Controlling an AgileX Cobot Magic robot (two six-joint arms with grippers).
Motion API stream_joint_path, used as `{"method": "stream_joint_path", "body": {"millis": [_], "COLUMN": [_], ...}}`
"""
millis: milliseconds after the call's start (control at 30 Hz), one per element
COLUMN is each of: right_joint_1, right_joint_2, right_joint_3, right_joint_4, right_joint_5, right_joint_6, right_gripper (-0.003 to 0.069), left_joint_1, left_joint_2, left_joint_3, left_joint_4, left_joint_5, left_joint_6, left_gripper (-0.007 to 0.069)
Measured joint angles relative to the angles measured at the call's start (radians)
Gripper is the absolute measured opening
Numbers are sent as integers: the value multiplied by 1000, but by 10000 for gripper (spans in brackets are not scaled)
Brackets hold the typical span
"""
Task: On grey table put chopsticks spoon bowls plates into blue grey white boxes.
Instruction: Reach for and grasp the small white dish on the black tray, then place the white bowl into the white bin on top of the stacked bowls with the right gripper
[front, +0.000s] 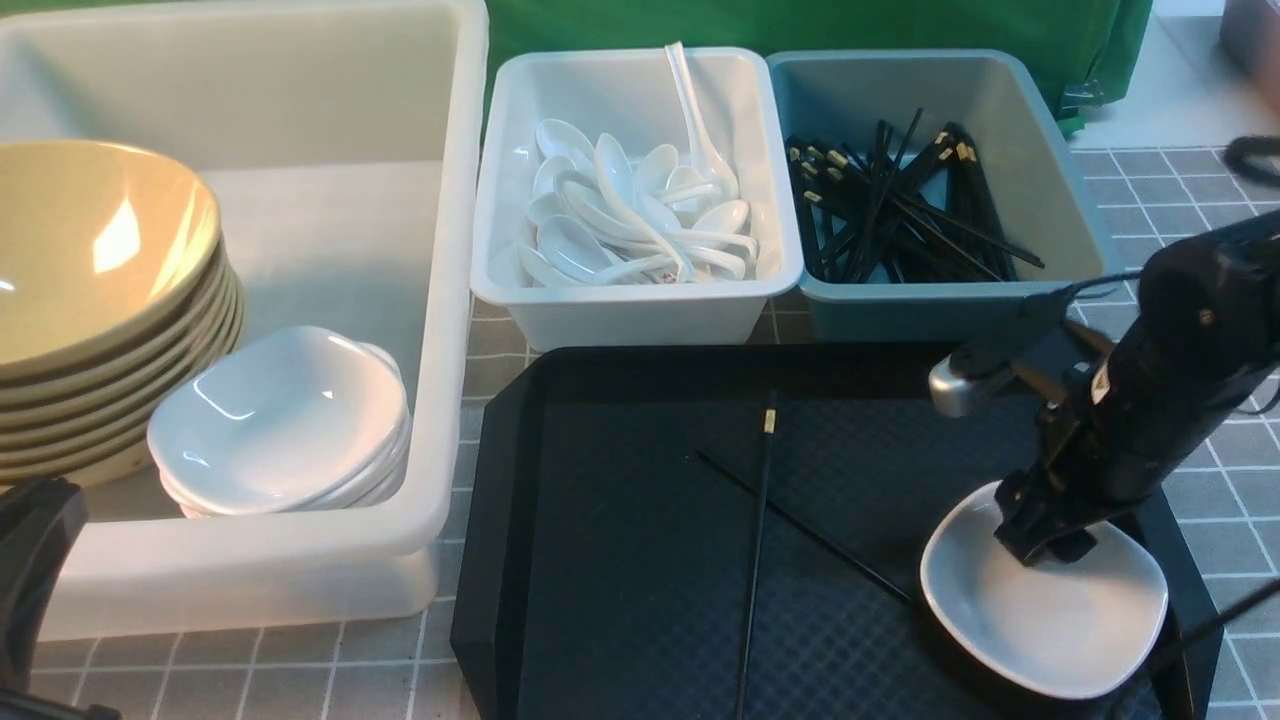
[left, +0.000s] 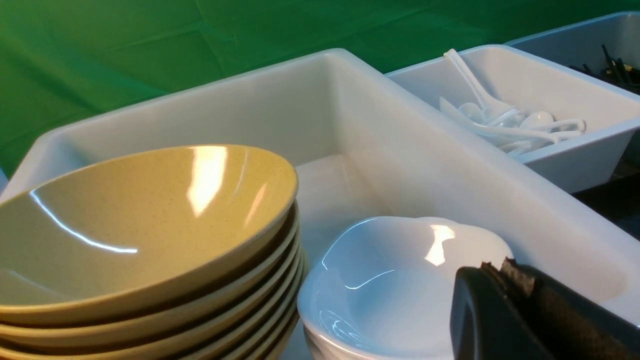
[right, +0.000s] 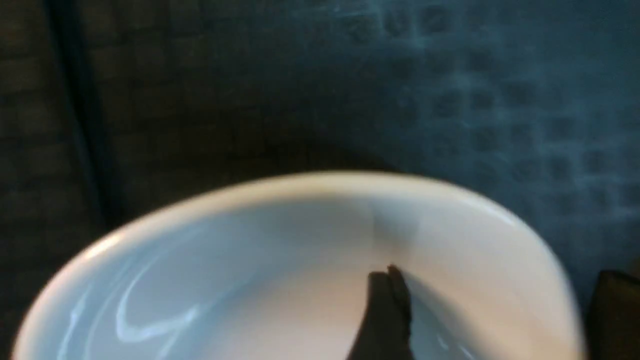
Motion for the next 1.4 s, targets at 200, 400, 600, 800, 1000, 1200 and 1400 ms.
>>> {"method": "stream_joint_path", "body": {"millis": [200, 400, 600, 800, 1000, 1200, 1400], "right_joint_1": [0, 0, 5, 155, 411, 518, 530], "right_joint_2": [7, -76, -210, -204, -14, 190, 278], "right_joint_3": [-10, -60, -257, -429, -547, -652, -698], "right_joint_4": [25, 60, 229, 654, 825, 831, 835], "right_joint_5": [28, 125, 154, 10, -266, -378, -366], "right_joint_6": [5, 22, -20, -242, -427, -451, -450], "right_gripper": [304, 150, 69, 69, 69, 81, 218], "left_joint_1": [0, 0, 0, 0, 0, 0, 0], "left_joint_2": [0, 0, 0, 0, 0, 0, 0], "left_joint_3": [0, 0, 0, 0, 0, 0, 0], "left_joint_4": [-1, -3, -3, -3, -3, -4, -4], "left_joint_5": [-1, -8, -10, -12, -12, -12, -12], "left_joint_6": [-1, -1, -1, -1, -1, -1, -1], "left_gripper": [-8, -8, -8, -8, -8, -8, -8]}}
